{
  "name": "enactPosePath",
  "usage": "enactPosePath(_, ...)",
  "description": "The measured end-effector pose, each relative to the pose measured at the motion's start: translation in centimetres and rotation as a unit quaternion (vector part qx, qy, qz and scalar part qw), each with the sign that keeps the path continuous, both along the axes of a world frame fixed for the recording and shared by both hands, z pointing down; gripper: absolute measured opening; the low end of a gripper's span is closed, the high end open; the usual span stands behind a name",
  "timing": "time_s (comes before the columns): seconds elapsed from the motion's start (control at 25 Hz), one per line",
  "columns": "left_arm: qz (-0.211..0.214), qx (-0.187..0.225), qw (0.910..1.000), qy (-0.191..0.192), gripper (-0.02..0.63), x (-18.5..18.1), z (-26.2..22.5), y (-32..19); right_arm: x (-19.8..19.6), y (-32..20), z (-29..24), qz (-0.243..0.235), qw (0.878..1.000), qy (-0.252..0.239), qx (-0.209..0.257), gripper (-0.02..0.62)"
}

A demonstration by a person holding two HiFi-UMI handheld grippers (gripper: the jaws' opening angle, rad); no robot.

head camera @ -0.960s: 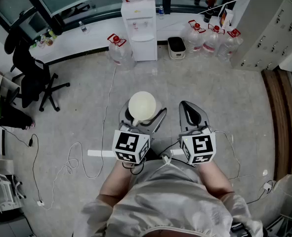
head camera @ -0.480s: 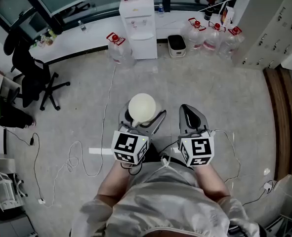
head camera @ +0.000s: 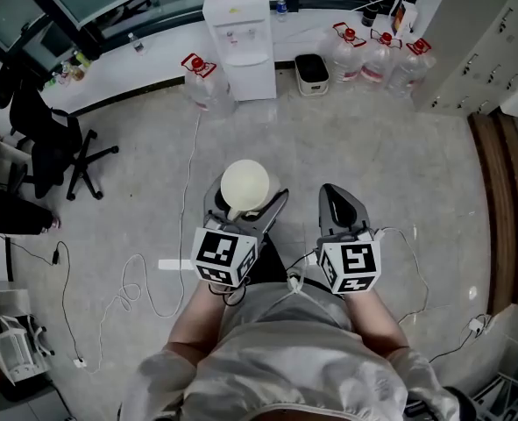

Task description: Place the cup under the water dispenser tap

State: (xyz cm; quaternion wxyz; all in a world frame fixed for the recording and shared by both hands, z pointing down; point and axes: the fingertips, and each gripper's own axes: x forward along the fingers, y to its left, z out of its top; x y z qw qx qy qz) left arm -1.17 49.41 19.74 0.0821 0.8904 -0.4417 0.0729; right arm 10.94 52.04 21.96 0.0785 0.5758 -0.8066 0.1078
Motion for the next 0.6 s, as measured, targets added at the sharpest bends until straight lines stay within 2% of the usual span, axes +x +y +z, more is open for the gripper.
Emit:
enactPosePath(0.2,0.009,-0.012,0.9998,0.015,0.445,-0.7,0.3,-5.7,-0.9,-4.9,-0.1,0.006,1.000,0.012,-0.010,0.028)
enactPosePath(0.44,0.020,-0.028,0.9993,0.016,0.445,-3.4,1.6,-14.5,-2.7,-13.6,0.6,0.038,0.999,0.007,-0.027,0.028)
enactPosePath(0.6,0.033,-0.032,0.9990,0.002,0.445,-5.3,2.6,-21.4,-4.7,-20.3,1.2,0.048,0.998,0.001,-0.044,0.028)
